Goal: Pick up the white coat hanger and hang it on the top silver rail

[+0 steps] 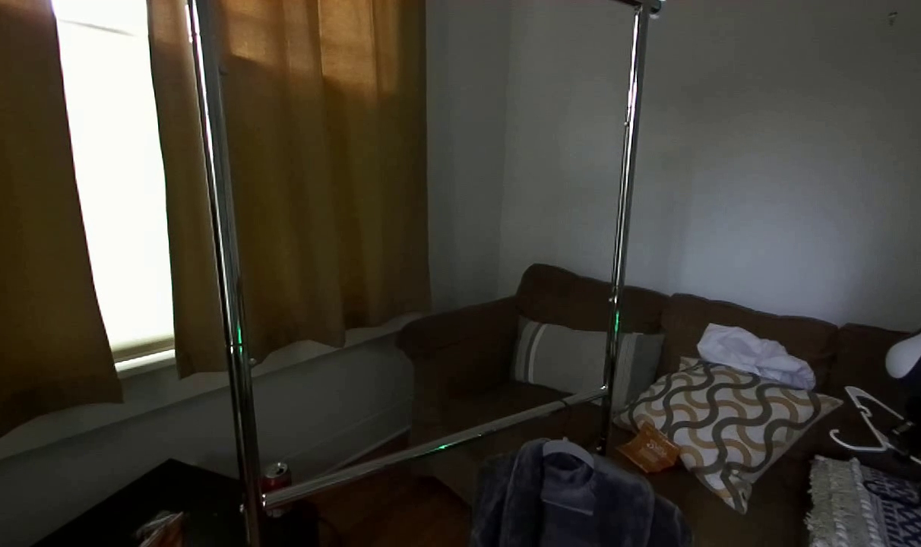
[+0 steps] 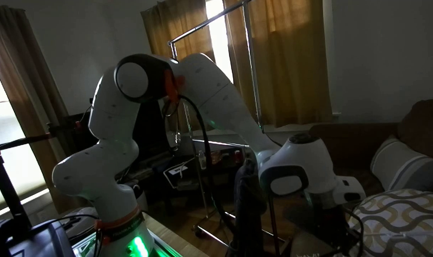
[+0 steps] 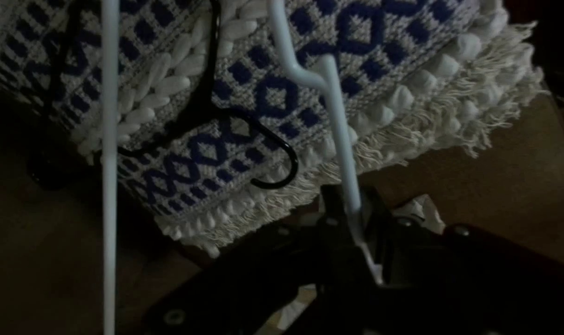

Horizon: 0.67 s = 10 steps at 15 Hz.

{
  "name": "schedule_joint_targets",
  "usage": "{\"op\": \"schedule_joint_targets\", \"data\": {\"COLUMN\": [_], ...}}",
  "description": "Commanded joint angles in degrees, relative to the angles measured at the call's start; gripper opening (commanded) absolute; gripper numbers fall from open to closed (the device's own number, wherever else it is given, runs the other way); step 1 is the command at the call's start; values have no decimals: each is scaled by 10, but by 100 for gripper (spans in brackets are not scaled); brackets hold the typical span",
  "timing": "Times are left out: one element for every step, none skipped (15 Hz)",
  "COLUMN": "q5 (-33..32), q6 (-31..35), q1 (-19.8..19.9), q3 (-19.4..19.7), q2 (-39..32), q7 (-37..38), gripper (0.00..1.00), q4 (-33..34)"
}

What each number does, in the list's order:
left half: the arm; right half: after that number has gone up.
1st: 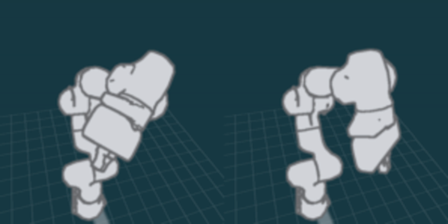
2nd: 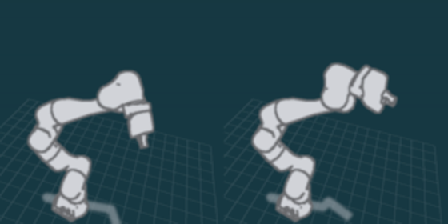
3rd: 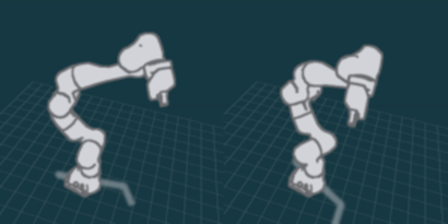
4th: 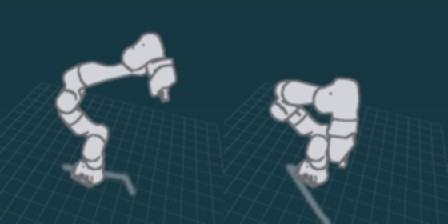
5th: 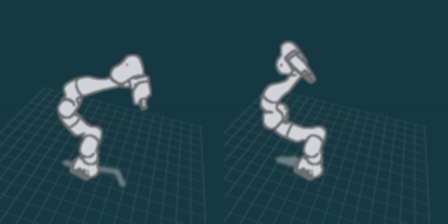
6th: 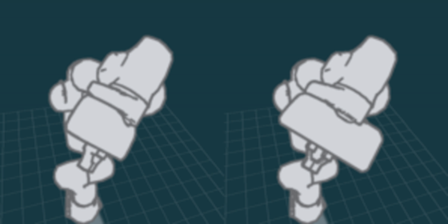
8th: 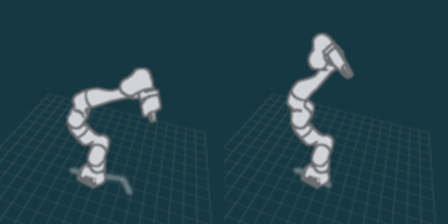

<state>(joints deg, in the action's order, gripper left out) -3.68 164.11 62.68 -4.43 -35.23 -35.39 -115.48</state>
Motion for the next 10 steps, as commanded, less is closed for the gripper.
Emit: {"op": "schedule_joint_targets", "data": {"q5": [30, 44, 65, 90, 118, 156, 193, 225, 256, 279], "q6": [-18, -25, -33, -43, -61, -79, -106, -134, -166, -197], "q1": [32, 37, 47, 49, 49, 49, 40, 24, 8, -14], "q3": [-63, -81, -105, -122, -137, -152, -158, -153, -146, -131], "q2": [104, 126, 144, 163, 182, 199, 216, 235, 250, 266], "q7": [-66, -87, -116, -140, -168, -198, -228, -245, -274, -291], "gripper": [4, 4, 4, 4, 4, 4, 4, 4, 4, 4], "q4": [-104, -123, -139, -155, -165, -175, -181, -186, -187, -189]}}
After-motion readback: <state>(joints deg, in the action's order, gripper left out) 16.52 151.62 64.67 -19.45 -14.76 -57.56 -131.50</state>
